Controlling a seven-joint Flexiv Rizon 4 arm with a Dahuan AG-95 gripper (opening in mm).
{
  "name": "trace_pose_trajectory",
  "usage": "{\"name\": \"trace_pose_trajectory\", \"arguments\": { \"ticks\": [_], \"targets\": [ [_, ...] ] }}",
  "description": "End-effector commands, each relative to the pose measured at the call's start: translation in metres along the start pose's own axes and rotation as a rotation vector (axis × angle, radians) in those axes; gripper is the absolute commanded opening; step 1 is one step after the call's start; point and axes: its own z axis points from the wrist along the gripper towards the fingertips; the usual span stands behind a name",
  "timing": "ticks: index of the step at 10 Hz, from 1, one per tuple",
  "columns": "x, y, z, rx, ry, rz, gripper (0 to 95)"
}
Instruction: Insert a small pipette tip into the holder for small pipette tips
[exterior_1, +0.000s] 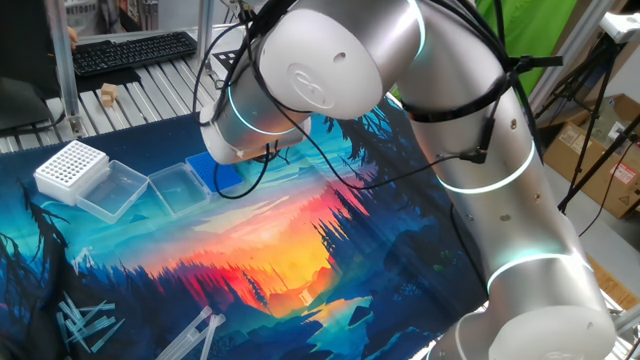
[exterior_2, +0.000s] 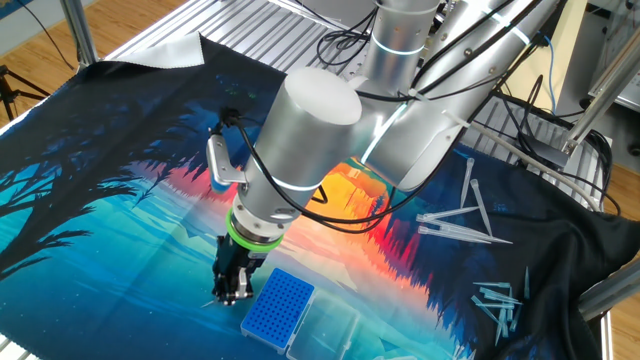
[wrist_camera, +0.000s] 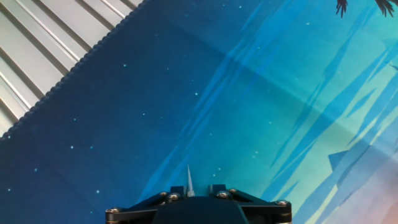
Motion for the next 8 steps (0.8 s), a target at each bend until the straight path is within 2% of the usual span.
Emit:
{"name": "trace_pose_trajectory", "arguments": {
  "ticks": [1, 4, 8],
  "targets": [
    [0.0002, -0.0003, 0.0002, -0.004, -0.001, -0.001, 0.0],
    [0.0001, -0.0003, 0.0, -0.008, 0.0, -0.001, 0.0],
    [-0.0003, 0.0, -0.001, -0.017, 0.021, 0.004, 0.0]
  ]
}}
